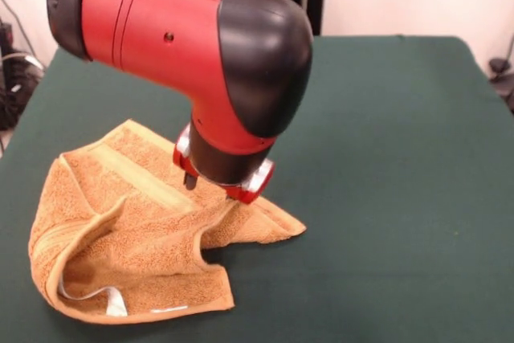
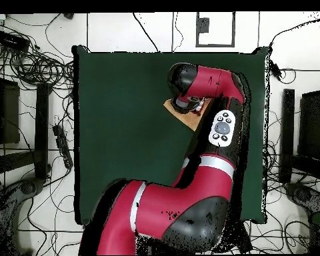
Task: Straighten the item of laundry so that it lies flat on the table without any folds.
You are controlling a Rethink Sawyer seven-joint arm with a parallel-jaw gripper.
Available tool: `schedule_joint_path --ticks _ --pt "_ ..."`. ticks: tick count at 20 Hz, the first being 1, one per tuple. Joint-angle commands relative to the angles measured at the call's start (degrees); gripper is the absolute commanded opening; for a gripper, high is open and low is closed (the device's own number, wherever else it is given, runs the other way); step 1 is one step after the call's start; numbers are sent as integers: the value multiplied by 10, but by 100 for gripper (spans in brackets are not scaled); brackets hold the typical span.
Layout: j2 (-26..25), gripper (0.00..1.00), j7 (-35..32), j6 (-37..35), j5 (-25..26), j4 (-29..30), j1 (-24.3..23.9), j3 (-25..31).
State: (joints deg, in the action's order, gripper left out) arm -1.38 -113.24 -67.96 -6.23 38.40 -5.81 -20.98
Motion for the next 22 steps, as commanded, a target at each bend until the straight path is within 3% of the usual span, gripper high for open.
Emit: schedule_joint_path --ticks 1,4,7,12,16,22 --pt "-8 100 -52 65 4 -6 9 53" --pt "21 100 -93 223 -6 53 12 82" --pt "73 100 -127 287 -22 121 24 95" --pt "124 100 -150 270 -46 158 47 81" --pt "116 100 -126 185 -101 186 29 131" --pt "80 100 -112 205 -125 176 27 141"
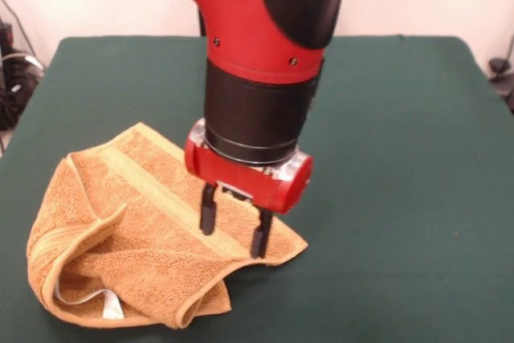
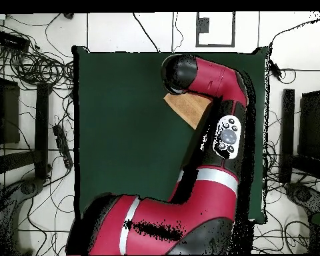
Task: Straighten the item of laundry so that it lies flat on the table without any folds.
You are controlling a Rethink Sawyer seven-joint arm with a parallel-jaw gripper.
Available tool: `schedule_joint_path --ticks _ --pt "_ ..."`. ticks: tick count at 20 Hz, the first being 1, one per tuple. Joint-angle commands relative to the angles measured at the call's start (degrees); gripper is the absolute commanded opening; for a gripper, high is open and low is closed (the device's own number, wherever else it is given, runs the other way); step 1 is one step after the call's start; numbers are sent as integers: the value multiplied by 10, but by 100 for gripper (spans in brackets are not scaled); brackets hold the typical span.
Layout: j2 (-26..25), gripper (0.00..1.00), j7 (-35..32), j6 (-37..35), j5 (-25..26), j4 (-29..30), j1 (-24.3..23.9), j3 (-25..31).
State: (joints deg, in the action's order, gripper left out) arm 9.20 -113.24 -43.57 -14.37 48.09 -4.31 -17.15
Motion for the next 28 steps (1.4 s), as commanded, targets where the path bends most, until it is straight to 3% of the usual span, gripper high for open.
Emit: schedule_joint_path --ticks 1,8,14,18,21,28 --pt "-29 100 -112 -41 -45 74 13 100" --pt "-27 100 -110 -91 -39 59 26 67" --pt "-31 100 -166 -293 2 -3 55 -42" --pt "-29 100 -159 -326 22 -9 57 -70" --pt "-53 100 -156 -265 23 -10 46 -60" --pt "-100 100 -207 29 42 7 37 -54"
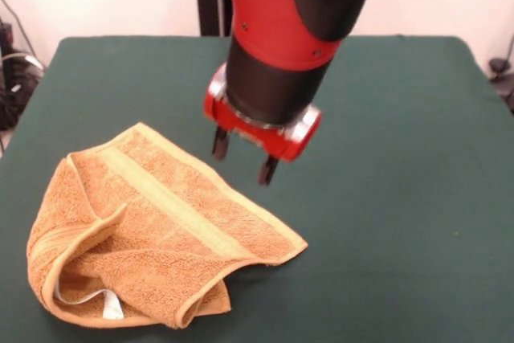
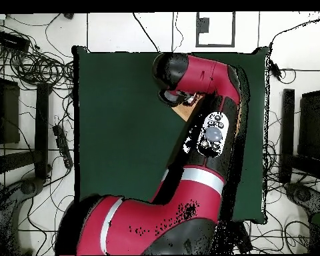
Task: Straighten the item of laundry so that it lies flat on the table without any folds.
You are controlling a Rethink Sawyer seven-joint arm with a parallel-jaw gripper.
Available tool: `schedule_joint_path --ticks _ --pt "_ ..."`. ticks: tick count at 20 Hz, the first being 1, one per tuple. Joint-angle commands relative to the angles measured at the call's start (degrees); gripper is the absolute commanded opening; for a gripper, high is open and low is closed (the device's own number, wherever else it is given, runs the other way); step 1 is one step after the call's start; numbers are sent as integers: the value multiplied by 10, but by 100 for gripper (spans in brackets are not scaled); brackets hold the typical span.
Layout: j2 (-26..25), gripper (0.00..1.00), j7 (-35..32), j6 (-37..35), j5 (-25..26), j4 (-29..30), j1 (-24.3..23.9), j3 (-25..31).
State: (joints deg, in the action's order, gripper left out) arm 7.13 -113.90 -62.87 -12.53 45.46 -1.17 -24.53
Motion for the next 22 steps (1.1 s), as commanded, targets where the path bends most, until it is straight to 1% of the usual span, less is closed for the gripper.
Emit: schedule_joint_path --ticks 1,4,6,7,10,12,14,16,19,22 --pt "-78 100 -214 247 24 43 10 14" --pt "-70 100 -275 296 7 82 29 -12" --pt "-58 100 -286 303 -6 111 38 -22" --pt "-51 100 -277 296 -11 125 38 -18" --pt "-36 100 -250 239 -32 158 29 7" --pt "-31 100 -232 190 -41 173 19 28" --pt "-31 100 -225 166 -43 178 14 38" --pt "-33 100 -226 162 -41 176 15 34" --pt "-22 100 -224 151 -35 184 20 27" --pt "-11 100 -218 177 -26 200 22 24"
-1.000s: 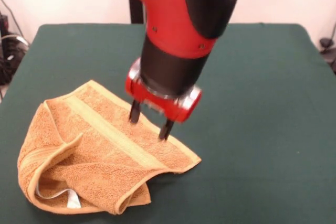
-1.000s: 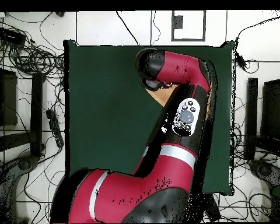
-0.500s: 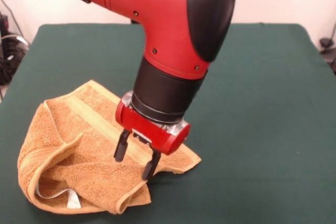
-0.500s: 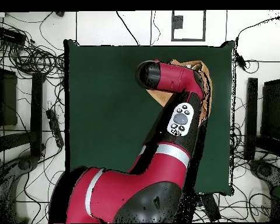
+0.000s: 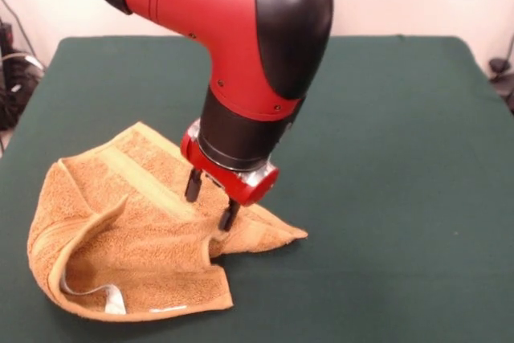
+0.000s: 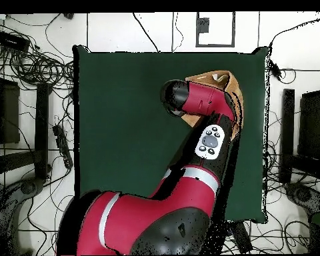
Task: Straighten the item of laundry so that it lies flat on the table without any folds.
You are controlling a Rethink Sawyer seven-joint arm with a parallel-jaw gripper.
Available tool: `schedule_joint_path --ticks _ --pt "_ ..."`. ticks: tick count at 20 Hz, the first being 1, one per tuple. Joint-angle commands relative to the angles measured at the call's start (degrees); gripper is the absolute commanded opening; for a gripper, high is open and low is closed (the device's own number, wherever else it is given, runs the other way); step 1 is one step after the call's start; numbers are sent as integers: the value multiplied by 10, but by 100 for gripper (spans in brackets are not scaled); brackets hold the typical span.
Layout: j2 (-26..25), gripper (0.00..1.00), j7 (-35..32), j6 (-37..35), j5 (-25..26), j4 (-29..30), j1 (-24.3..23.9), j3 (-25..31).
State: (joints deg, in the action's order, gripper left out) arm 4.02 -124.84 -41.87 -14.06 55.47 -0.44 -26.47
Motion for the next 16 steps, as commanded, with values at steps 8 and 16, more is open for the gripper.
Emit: schedule_joint_path --ticks 8,16 --pt "58 100 -61 34 20 105 16 46" --pt "108 100 -10 -59 37 121 5 51"
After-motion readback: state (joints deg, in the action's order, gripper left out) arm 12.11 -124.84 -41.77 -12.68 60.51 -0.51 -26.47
